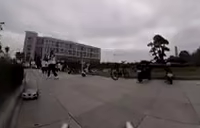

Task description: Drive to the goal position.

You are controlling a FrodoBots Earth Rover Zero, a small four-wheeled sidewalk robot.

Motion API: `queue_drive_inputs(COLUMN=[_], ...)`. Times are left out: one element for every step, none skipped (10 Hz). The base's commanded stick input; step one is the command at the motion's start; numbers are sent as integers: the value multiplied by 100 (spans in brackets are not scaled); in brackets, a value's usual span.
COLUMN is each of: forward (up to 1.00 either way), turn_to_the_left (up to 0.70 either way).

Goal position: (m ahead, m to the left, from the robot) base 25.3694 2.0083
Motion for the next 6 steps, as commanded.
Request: queue_drive_inputs(forward=[0, 0, 0, 0, 0, 0], turn_to_the_left=[0, 0, 0, 0, 0, 0])
